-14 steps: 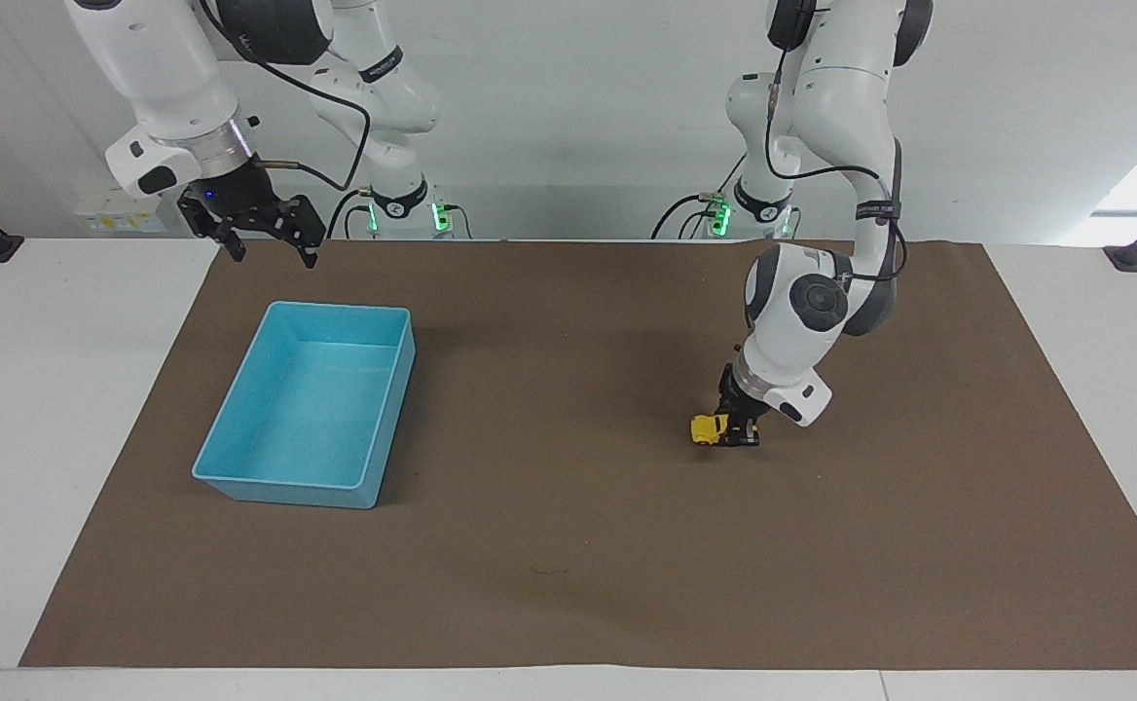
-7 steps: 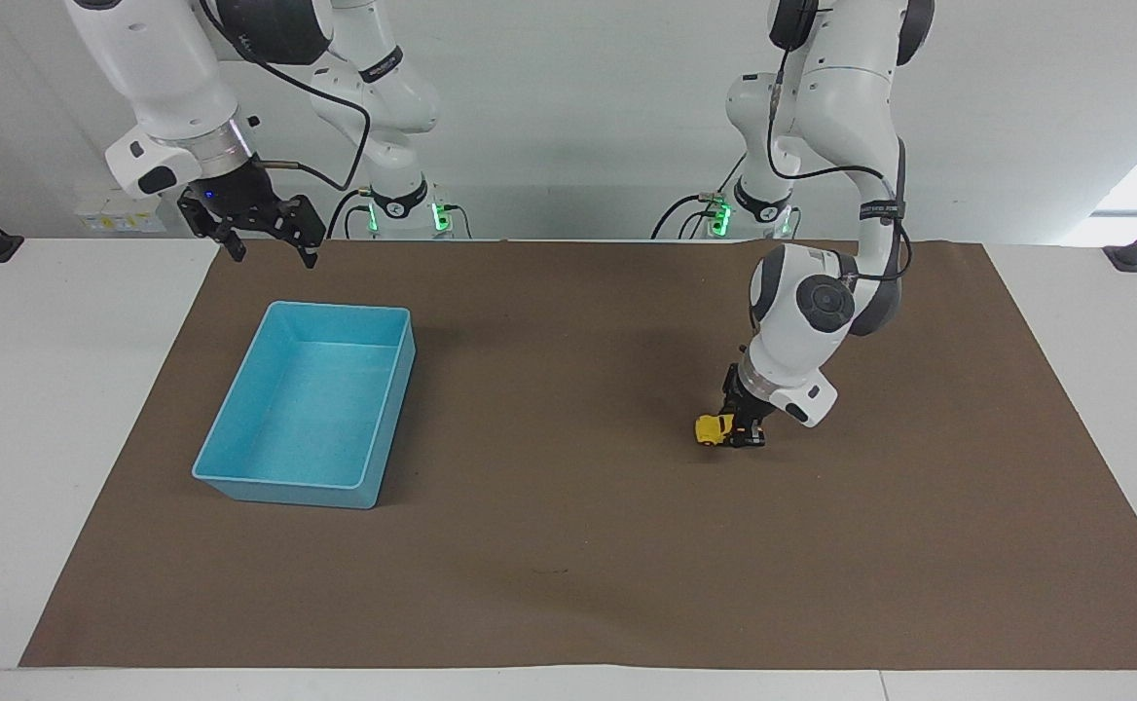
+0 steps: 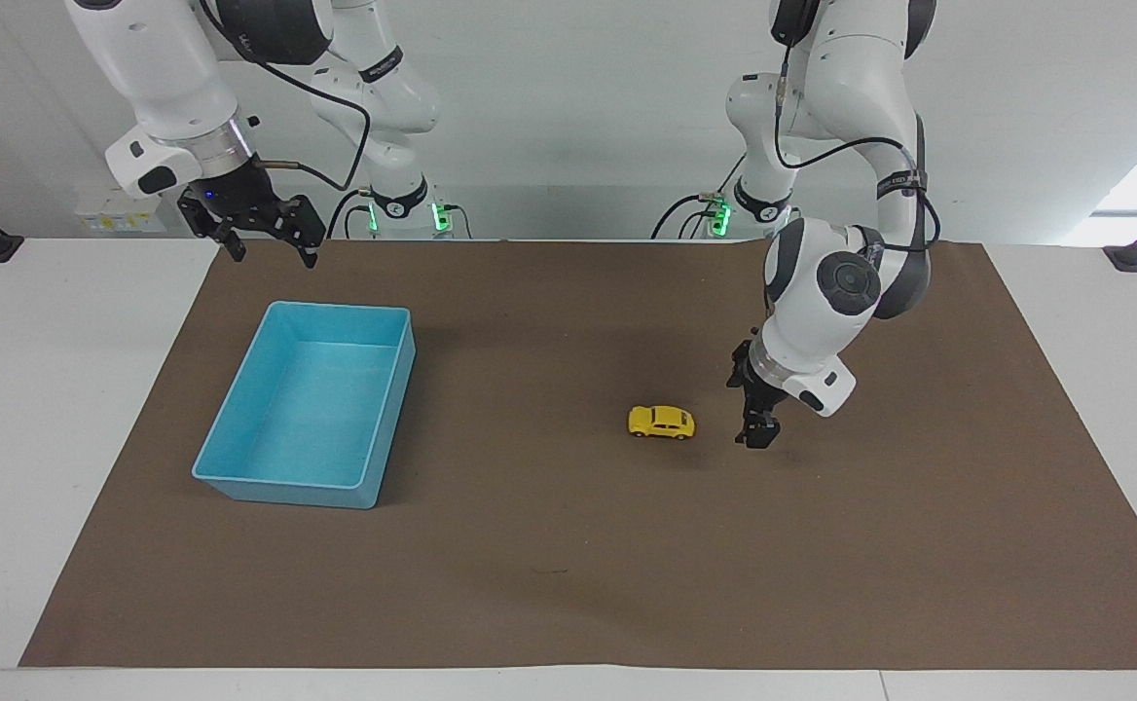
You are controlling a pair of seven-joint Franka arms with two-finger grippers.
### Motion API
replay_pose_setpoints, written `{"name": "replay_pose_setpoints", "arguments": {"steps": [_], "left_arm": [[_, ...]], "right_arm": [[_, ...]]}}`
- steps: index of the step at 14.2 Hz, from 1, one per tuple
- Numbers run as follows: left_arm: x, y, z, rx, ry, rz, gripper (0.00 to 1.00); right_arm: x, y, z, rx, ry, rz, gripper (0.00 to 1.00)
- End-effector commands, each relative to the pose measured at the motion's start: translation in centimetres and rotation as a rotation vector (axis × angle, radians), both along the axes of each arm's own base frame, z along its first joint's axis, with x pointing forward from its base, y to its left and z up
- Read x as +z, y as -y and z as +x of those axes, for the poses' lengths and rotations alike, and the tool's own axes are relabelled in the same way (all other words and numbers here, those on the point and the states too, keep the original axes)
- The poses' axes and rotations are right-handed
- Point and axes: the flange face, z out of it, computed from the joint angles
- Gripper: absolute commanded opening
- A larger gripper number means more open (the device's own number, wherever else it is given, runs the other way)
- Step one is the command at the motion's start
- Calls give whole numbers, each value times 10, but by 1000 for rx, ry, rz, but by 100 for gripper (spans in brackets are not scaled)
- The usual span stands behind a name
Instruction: Wind up and store yellow beetle car
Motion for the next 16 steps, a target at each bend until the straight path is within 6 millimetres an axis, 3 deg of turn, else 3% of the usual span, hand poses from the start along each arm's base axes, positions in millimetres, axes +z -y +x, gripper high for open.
{"name": "replay_pose_setpoints", "arguments": {"steps": [1, 6, 10, 16], "left_arm": [[1, -8, 1, 3, -13, -6, 100], [3, -9, 5, -2, 11, -6, 100], [24, -23, 19, 17, 52, -14, 100], [52, -33, 21, 1, 99, -24, 100]], "right_arm": [[3, 2, 2, 16, -1, 25, 100], [3, 2, 2, 16, -1, 25, 100], [2, 3, 2, 16, -2, 26, 100], [2, 3, 2, 16, -2, 26, 100]]}}
